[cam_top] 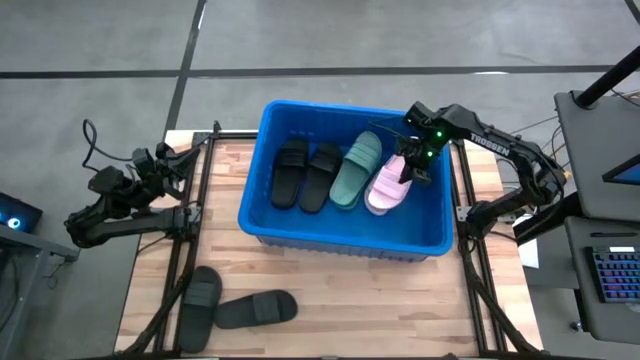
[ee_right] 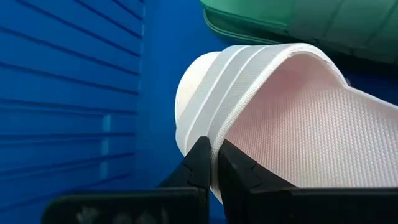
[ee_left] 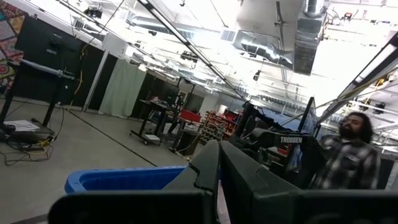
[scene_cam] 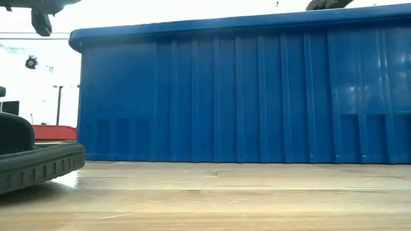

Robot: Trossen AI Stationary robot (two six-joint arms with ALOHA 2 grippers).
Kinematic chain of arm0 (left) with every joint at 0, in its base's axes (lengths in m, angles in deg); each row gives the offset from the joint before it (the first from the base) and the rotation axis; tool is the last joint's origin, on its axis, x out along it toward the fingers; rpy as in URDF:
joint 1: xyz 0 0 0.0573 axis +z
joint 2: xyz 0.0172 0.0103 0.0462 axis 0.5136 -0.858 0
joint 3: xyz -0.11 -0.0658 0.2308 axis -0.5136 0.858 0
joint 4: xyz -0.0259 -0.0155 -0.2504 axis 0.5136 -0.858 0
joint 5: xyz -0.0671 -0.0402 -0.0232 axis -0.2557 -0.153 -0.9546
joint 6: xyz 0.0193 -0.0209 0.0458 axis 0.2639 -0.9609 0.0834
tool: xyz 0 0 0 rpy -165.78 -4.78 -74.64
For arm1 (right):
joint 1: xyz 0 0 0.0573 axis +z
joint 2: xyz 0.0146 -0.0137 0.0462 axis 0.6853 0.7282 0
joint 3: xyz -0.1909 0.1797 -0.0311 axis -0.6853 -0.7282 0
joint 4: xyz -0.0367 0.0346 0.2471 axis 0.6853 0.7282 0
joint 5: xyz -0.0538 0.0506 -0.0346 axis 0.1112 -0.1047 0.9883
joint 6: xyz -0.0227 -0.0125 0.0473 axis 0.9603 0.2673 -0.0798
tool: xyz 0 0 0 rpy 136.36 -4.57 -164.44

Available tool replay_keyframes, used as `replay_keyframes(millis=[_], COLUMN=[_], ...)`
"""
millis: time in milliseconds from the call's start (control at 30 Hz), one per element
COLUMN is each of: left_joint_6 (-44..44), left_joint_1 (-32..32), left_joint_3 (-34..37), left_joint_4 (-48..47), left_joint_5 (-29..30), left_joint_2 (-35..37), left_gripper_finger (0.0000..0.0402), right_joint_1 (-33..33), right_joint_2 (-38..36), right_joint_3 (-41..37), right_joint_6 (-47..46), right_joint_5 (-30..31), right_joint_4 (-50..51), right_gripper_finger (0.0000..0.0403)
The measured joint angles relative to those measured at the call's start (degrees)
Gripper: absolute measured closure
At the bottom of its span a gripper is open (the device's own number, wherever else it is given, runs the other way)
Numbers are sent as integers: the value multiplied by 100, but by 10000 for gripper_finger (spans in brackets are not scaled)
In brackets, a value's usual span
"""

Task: Pick and place slides into bin
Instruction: Put the pink slide into the blue bin

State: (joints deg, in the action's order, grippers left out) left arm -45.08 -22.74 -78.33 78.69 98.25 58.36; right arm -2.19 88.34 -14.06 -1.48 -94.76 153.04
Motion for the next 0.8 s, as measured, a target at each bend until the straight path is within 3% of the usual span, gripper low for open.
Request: replay_keyframes(millis=[467,800], left_joint_6=[-40,-47], left_joint_1=[-1,-1], left_joint_3=[2,2], left_joint_4=[2,4], left_joint_5=[2,177], left_joint_2=[0,0], left_gripper_finger=[402,402], right_joint_1=[-8,-11], right_joint_2=[4,289], right_joint_3=[-977,-1009], right_joint_6=[-114,-72], right_joint_5=[-174,-269], right_joint_4=[-1330,-1671], right_gripper_finger=[394,394])
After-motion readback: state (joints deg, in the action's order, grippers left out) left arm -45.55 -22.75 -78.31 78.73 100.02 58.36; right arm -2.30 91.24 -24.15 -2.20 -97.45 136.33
